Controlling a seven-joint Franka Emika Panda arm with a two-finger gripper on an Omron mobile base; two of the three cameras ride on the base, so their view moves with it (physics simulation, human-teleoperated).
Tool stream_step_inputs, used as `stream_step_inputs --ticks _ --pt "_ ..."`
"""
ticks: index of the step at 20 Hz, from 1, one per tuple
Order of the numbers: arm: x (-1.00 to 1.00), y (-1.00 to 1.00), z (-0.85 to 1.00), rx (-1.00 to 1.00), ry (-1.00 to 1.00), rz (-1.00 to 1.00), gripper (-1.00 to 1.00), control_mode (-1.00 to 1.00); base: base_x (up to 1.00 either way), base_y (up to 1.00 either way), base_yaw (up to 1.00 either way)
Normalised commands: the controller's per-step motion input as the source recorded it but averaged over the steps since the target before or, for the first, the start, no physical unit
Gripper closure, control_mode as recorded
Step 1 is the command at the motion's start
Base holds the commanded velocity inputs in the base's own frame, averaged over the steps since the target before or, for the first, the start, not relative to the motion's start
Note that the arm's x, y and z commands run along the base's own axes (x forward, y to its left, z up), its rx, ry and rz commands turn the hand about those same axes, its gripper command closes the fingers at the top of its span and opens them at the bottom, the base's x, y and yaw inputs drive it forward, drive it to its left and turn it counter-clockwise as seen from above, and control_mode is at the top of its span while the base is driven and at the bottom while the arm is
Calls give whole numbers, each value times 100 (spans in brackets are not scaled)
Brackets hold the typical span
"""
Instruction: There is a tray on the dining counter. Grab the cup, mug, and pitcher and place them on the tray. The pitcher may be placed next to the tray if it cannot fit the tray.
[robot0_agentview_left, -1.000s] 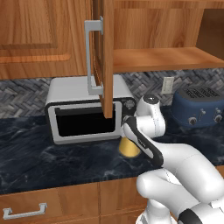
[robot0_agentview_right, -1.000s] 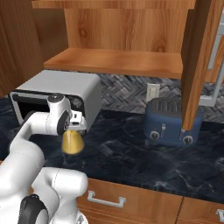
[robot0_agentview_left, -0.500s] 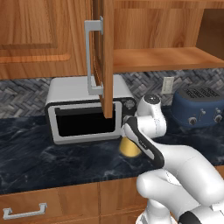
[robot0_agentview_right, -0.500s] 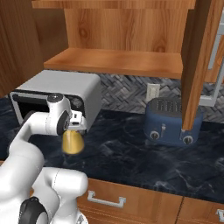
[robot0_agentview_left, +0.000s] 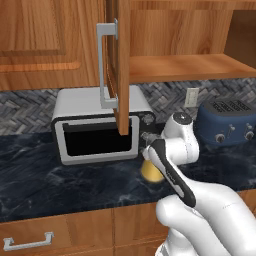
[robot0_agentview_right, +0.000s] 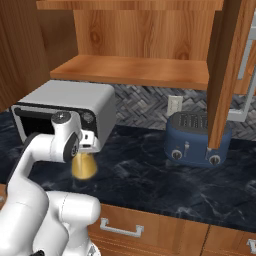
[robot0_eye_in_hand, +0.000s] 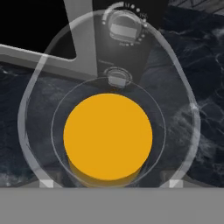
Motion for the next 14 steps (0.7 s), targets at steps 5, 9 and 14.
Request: stream_step_inputs --ticks 5,9,14 --pt "-31 -12 6 0 -2 0 100 -100 0 0 0" --pt "-32 -15 45 0 -1 0 100 -100 0 0 0" --pt "-24 -12 62 0 0 0 100 -100 0 0 0"
